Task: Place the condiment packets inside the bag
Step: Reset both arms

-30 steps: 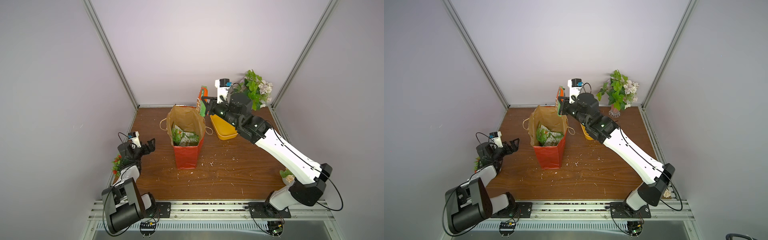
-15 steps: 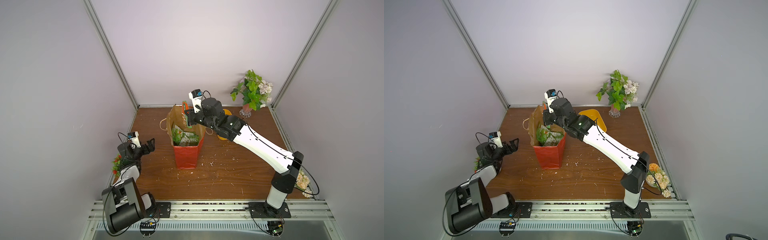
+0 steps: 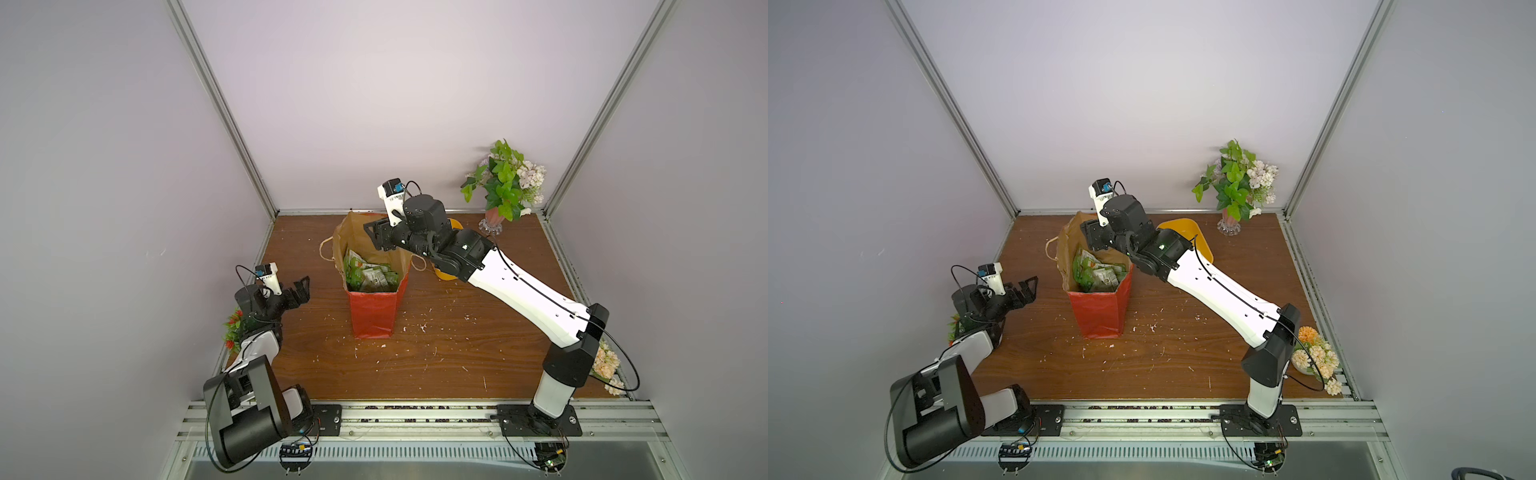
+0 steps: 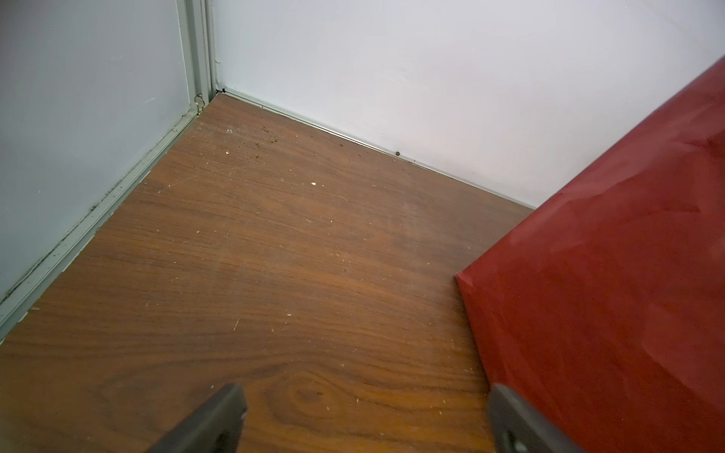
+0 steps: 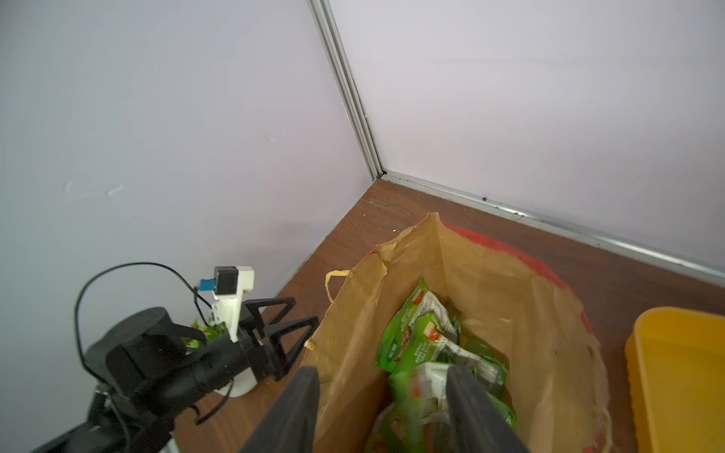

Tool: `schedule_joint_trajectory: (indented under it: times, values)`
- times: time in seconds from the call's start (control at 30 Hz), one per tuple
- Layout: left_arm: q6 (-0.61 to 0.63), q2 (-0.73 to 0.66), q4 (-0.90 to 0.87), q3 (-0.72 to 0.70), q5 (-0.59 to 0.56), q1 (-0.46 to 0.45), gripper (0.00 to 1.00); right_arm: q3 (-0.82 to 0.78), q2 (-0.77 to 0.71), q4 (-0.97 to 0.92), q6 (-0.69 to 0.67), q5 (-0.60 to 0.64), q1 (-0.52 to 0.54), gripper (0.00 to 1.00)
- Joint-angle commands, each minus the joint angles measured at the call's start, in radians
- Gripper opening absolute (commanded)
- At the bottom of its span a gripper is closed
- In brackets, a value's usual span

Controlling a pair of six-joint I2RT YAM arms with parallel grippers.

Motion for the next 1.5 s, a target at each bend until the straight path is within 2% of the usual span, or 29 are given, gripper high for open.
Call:
schedule_joint_trajectory:
  times: [0.0,0.2,0.37,0.43,0.57,0.6,0.7,0.73,0.8,0.87,0.97,1.17,1.3,1.47]
  values:
    - [0.019,-0.005,0.026,-0.013,0.012,0.015,1.0,-0.043,-0.11,0.023,-0.029,0.064,0.002,0.69]
    - [0.02,-0.018,0.05,-0.031,-0.001,0.013,1.0,-0.329,-0.3,0.127,-0.07,0.156,-0.028,0.99]
    - [0.044,-0.041,0.067,-0.056,-0.045,-0.023,1.0,-0.691,-0.519,0.269,-0.07,0.189,-0.176,1.0]
    - [0.055,-0.041,0.081,-0.065,-0.074,-0.044,1.0,-0.876,-0.611,0.374,-0.092,0.247,-0.233,1.0]
    - [0.044,-0.037,0.18,-0.116,-0.165,-0.088,1.0,-1.237,-0.77,0.607,-0.194,0.485,-0.276,1.0]
    - [0.03,-0.038,0.23,-0.137,-0.193,-0.097,1.0,-1.328,-0.794,0.708,-0.223,0.555,-0.289,0.99]
    - [-0.016,-0.039,0.355,-0.195,-0.231,-0.105,1.0,-1.626,-0.886,1.097,-0.412,0.652,-0.318,0.98]
    - [-0.033,-0.035,0.396,-0.211,-0.234,-0.105,1.0,-1.695,-0.909,1.2,-0.414,0.665,-0.343,0.99]
    - [-0.068,-0.03,0.477,-0.244,-0.25,-0.107,1.0,-1.775,-0.942,1.25,-0.374,0.626,-0.415,1.0]
    - [-0.106,-0.025,0.543,-0.27,-0.279,-0.113,1.0,-1.826,-0.943,1.274,-0.334,0.612,-0.471,0.99]
    - [-0.125,-0.007,0.614,-0.29,-0.305,-0.135,1.0,-1.908,-0.905,1.393,-0.352,0.587,-0.517,1.0]
    - [-0.061,0.056,0.825,-0.341,-0.429,-0.257,1.0,-2.033,-0.746,1.702,-0.409,0.475,-0.563,1.0]
    - [-0.046,0.164,0.963,-0.349,-0.442,-0.308,1.0,-2.04,-0.602,1.886,-0.467,0.377,-0.592,1.0]
    - [0.078,0.314,1.194,-0.401,-0.551,-0.452,1.0,-2.043,-0.335,2.176,-0.517,0.241,-0.645,0.99]
